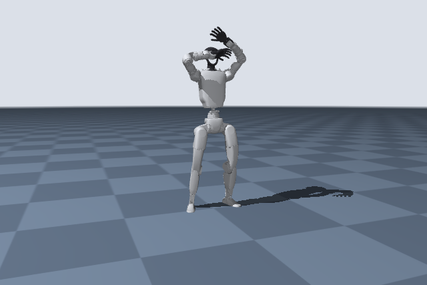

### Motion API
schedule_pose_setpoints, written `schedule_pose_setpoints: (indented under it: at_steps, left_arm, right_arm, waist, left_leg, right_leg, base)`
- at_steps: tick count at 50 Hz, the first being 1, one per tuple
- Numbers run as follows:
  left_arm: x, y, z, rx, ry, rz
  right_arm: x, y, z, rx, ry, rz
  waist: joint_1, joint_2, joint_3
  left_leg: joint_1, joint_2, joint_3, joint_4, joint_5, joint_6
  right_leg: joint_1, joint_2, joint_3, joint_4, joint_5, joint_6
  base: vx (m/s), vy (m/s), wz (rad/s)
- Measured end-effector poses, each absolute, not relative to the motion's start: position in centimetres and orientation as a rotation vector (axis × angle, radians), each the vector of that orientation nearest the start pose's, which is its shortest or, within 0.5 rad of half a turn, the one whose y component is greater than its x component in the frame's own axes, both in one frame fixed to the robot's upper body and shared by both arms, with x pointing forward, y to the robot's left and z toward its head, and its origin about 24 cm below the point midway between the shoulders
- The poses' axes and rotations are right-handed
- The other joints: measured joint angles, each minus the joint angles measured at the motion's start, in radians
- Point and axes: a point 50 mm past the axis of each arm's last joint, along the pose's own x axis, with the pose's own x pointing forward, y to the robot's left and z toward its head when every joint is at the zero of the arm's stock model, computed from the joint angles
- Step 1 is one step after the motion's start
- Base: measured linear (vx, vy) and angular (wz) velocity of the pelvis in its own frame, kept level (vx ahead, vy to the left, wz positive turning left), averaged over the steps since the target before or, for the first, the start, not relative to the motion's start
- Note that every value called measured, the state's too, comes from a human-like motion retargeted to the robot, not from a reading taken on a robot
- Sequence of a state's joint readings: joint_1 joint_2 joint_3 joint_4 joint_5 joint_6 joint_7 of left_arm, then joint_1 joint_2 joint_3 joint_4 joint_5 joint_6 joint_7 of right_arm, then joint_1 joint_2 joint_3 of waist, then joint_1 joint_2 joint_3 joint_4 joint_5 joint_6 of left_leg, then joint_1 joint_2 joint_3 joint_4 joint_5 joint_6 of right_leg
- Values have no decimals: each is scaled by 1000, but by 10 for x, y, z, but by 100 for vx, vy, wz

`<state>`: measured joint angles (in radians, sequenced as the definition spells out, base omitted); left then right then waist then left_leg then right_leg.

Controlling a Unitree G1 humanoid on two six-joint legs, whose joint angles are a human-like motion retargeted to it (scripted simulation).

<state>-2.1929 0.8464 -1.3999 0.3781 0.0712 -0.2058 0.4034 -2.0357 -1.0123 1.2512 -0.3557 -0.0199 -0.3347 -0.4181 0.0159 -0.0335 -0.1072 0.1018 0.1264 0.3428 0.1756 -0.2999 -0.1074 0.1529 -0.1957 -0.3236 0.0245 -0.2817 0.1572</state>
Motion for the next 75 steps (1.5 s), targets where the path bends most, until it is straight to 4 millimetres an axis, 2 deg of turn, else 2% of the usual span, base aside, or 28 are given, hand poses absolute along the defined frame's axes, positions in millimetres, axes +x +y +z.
schedule_pose_setpoints:
  at_steps: [3,5,8,11,13,15,18,20,23,25,28,32,35,38,40,43,45,48,50,54,57,60,62,65,67,71,73,75]
  left_arm:
    - [263,22,452,1638,-1569,-157]
    - [254,12,429,1665,-1633,-284]
    - [218,-8,395,1642,-1854,-475]
    - [180,-23,378,1524,-2069,-587]
    - [168,-27,382,1440,-2155,-570]
    - [167,-28,402,1397,-2203,-435]
    - [183,-19,450,1424,-2186,-73]
    - [198,-8,478,1463,-2105,127]
    - [227,8,495,1602,-1888,227]
    - [244,13,485,1695,-1769,157]
    - [246,6,448,1779,-1784,-72]
    - [204,-15,397,1708,-2054,-383]
    - [171,-25,382,1522,-2219,-517]
    - [168,-25,406,1393,-2257,-385]
    - [181,-20,439,1375,-2205,-162]
    - [212,3,482,1449,-1974,114]
    - [234,20,492,1540,-1799,180]
    - [256,30,471,1656,-1644,34]
    - [253,22,449,1719,-1676,-90]
    - [204,-7,398,1714,-2062,-348]
    - [165,-19,375,1525,-2267,-537]
    - [156,-24,390,1404,-2360,-415]
    - [166,-22,417,1360,-2288,-258]
    - [195,-9,462,1327,-2066,-22]
    - [222,3,475,1394,-1873,35]
    - [250,8,460,1572,-1664,-79]
    - [241,-1,438,1623,-1733,-213]
    - [216,-12,413,1640,-1906,-350]
  right_arm:
    - [147,-4,412,-1030,-2052,621]
    - [157,-7,434,-960,-2045,473]
    - [187,-22,465,-976,-1948,227]
    - [218,-40,474,-1115,-1796,104]
    - [233,-45,464,-1250,-1708,133]
    - [238,-42,444,-1419,-1678,225]
    - [214,-28,413,-1580,-1835,369]
    - [187,-21,400,-1506,-1986,455]
    - [158,-17,402,-1239,-2089,517]
    - [154,-17,414,-1100,-2089,483]
    - [169,-22,446,-1043,-2052,287]
    - [206,-38,477,-1205,-1916,22]
    - [231,-49,469,-1370,-1754,61]
    - [229,-45,436,-1436,-1723,277]
    - [212,-38,415,-1431,-1781,417]
    - [178,-26,397,-1282,-1896,580]
    - [161,-23,395,-1147,-1953,628]
    - [156,-23,409,-981,-1986,575]
    - [164,-25,427,-951,-1987,455]
    - [195,-36,457,-1110,-1934,179]
    - [218,-47,460,-1334,-1827,99]
    - [226,-47,441,-1507,-1737,223]
    - [215,-39,423,-1517,-1749,365]
    - [184,-27,404,-1360,-1849,542]
    - [165,-20,403,-1179,-1909,610]
    - [157,-19,424,-965,-1957,534]
    - [166,-21,441,-954,-1959,415]
    - [180,-27,457,-1008,-1935,283]
  waist:
    - [30,30,-1]
    - [44,44,-2]
    - [47,40,-13]
    - [38,11,-3]
    - [26,-11,1]
    - [19,-24,1]
    - [21,-27,14]
    - [25,-24,25]
    - [31,-16,38]
    - [42,-3,34]
    - [60,20,22]
    - [65,23,13]
    - [52,-2,16]
    - [40,-27,18]
    - [45,-33,34]
    - [59,-21,44]
    - [70,-5,43]
    - [81,19,19]
    - [95,33,25]
    - [102,43,20]
    - [83,20,25]
    - [58,-12,39]
    - [50,-20,48]
    - [50,-17,58]
    - [42,-11,46]
    - [53,13,36]
    - [68,34,37]
    - [76,47,35]
  left_leg:
    - [2,2,7,0,-3,3]
    - [3,4,10,0,-5,2]
    - [0,6,13,-2,-5,-7]
    - [4,6,12,-4,-6,-13]
    - [6,5,10,-5,-5,-16]
    - [7,3,8,-7,-4,-16]
    - [10,0,7,-8,-3,-10]
    - [13,-2,9,-8,-2,-4]
    - [16,-3,13,-8,-3,6]
    - [17,-2,17,-8,-3,9]
    - [15,2,23,-10,-3,7]
    - [12,6,25,-12,-2,-4]
    - [11,5,22,-13,-1,-11]
    - [11,2,20,-14,1,-10]
    - [14,-1,20,-14,0,-3]
    - [17,-5,25,-14,1,10]
    - [19,-5,30,-14,0,16]
    - [17,-3,38,-15,1,16]
    - [20,-1,42,-15,-2,15]
    - [20,3,42,-16,-2,2]
    - [19,3,37,-16,-1,-5]
    - [19,0,30,-16,0,-8]
    - [20,-3,27,-15,0,-5]
    - [22,-6,26,-13,1,4]
    - [18,-8,27,-13,3,9]
    - [16,-7,33,-14,3,12]
    - [17,-4,36,-14,2,10]
    - [16,-2,38,-15,3,4]
  right_leg:
    - [-3,1,8,0,0,-8]
    - [-5,3,13,1,1,-14]
    - [-11,6,18,3,3,-21]
    - [-8,6,17,3,3,-28]
    - [-5,6,15,3,2,-28]
    - [-3,4,12,2,3,-23]
    - [1,1,10,1,2,-13]
    - [3,0,10,0,2,-7]
    - [4,-1,14,-1,3,-6]
    - [1,-1,19,-1,4,-8]
    - [-6,3,27,0,7,-16]
    - [-12,8,32,2,10,-27]
    - [-12,8,29,2,10,-28]
    - [-11,4,26,2,11,-19]
    - [-7,1,25,1,10,-14]
    - [-7,-2,30,0,10,-7]
    - [-10,-3,34,0,10,-5]
    - [-18,-2,42,3,12,-3]
    - [-19,1,48,4,11,-11]
    - [-20,5,50,5,13,-19]
    - [-17,5,45,6,14,-22]
    - [-12,2,38,6,13,-19]
    - [-9,-1,34,6,12,-15]
    - [-5,-4,33,4,11,-10]
    - [-10,-6,33,4,13,-5]
    - [-17,-6,40,5,14,-8]
    - [-18,-3,44,5,15,-13]
    - [-21,0,48,6,16,-18]
  base:
    - [0,0,0]
    - [0,0,0]
    - [0,0,0]
    - [0,0,0]
    - [0,0,0]
    - [0,0,0]
    - [0,0,0]
    - [0,0,0]
    - [0,0,0]
    - [0,0,0]
    - [0,0,0]
    - [0,0,0]
    - [0,0,0]
    - [0,0,0]
    - [0,0,0]
    - [0,0,0]
    - [0,0,0]
    - [0,0,0]
    - [0,0,0]
    - [0,0,0]
    - [0,0,0]
    - [0,0,0]
    - [0,0,0]
    - [0,0,0]
    - [0,0,0]
    - [0,0,0]
    - [0,0,0]
    - [0,0,0]
